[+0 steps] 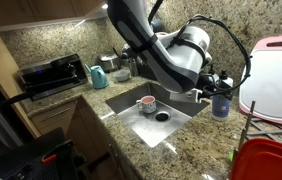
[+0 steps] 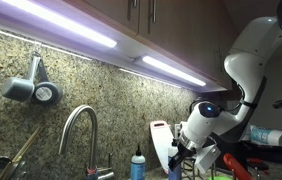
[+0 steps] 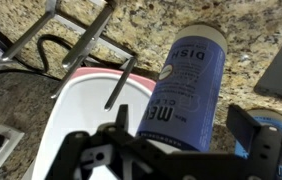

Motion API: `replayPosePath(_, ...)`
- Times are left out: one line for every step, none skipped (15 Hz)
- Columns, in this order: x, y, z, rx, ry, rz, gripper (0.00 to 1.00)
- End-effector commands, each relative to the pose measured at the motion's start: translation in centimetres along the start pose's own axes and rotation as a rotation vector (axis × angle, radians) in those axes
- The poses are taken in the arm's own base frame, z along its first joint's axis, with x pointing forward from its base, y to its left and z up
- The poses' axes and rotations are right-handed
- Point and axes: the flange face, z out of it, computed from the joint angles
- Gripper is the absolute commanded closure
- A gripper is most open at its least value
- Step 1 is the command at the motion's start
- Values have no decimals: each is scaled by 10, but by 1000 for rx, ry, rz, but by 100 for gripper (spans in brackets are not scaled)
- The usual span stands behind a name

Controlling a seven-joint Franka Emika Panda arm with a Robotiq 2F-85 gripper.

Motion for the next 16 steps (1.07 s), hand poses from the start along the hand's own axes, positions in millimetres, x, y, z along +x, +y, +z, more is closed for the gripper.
replayPosePath(9,1,6,3,27,4,0)
replayPosePath(12,1,7,5,36,2,0)
replayPosePath(14,2,8,-1,40,7,0)
replayPosePath(16,2,8,-2,42,7,0)
replayPosePath(17,3,8,2,44,3,0)
replayPosePath(18,3,9,-3,41,5,0)
replayPosePath(18,2,10,-6,41,8,0)
replayPosePath(18,2,10,-5,42,5,0)
replayPosePath(18,2,11,-6,41,6,25)
replayPosePath(17,2,11,-3,39,9,26)
replayPosePath(17,2,12,-3,39,11,34)
replayPosePath(17,2,12,1,38,10,42)
replayPosePath(17,1,12,3,38,10,49)
replayPosePath(17,0,12,-1,40,10,55)
replayPosePath(17,0,12,3,39,8,57)
replayPosePath(18,0,12,1,40,9,58)
